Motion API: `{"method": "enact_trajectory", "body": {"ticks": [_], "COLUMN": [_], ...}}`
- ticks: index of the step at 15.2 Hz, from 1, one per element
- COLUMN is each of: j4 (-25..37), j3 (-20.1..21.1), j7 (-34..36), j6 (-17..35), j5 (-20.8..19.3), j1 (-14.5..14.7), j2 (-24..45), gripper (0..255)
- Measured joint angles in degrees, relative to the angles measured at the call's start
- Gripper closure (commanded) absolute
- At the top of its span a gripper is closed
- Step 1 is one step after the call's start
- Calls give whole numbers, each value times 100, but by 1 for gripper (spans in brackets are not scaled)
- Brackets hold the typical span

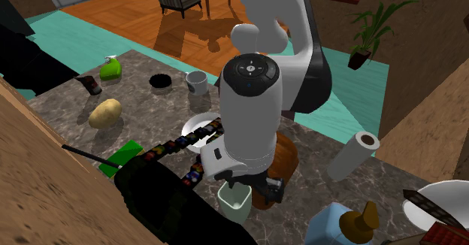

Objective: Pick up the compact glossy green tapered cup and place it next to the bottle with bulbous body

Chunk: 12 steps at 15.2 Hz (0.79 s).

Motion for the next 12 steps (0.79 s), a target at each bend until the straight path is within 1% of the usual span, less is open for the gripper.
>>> {"method": "enact_trajectory", "body": {"ticks": [4,10,11,12], "j4": [-104,-132,-132,-132], "j3": [-7,-5,-5,-5], "j7": [10,20,20,20], "j6": [247,301,301,301], "j5": [-27,-33,-33,-33], "j1": [13,20,20,20], "j2": [146,169,169,169], "gripper": [0,0,255,255]}}
